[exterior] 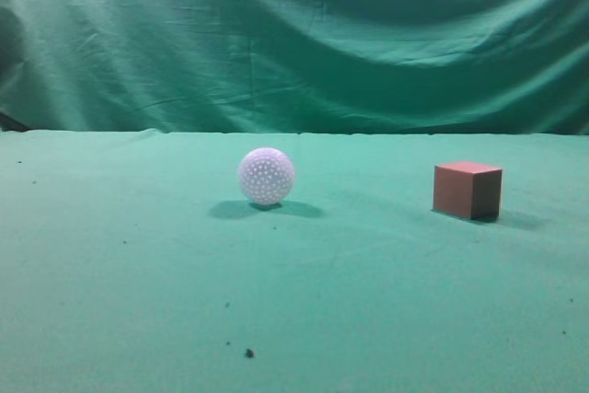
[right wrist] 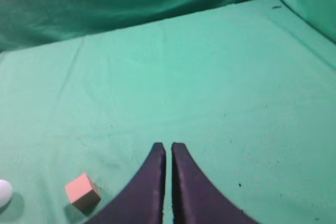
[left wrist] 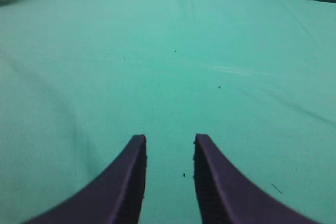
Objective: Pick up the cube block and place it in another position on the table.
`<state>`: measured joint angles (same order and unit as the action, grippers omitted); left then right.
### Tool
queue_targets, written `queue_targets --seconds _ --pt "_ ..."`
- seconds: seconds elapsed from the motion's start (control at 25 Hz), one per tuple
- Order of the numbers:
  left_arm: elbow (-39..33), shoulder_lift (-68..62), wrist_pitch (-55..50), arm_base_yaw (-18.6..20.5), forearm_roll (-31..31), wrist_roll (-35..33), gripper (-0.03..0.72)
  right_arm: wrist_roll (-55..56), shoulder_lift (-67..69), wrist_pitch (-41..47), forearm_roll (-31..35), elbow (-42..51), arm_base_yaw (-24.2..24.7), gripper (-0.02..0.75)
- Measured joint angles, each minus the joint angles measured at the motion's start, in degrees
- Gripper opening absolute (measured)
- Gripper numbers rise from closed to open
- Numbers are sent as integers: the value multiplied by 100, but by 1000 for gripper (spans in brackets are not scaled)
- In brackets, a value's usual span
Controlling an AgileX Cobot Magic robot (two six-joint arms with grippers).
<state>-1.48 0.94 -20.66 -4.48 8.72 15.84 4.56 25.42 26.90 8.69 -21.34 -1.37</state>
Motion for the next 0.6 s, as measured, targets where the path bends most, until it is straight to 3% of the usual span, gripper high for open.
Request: queue_targets --seconds 0.12,0.24,0.4,0.6 --pt "0 0 0 0 0 0 262 -271 453 125 176 -20 0 0" --pt "0 0 0 0 0 0 262 -1433 971 394 706 -223 -192 0" --pt "0 0 0 0 0 0 262 -2216 2036 1046 1077 -727 -834 0" --pt "0 0 0 0 0 0 262 -2251 3622 1266 885 -1422 -1712 0"
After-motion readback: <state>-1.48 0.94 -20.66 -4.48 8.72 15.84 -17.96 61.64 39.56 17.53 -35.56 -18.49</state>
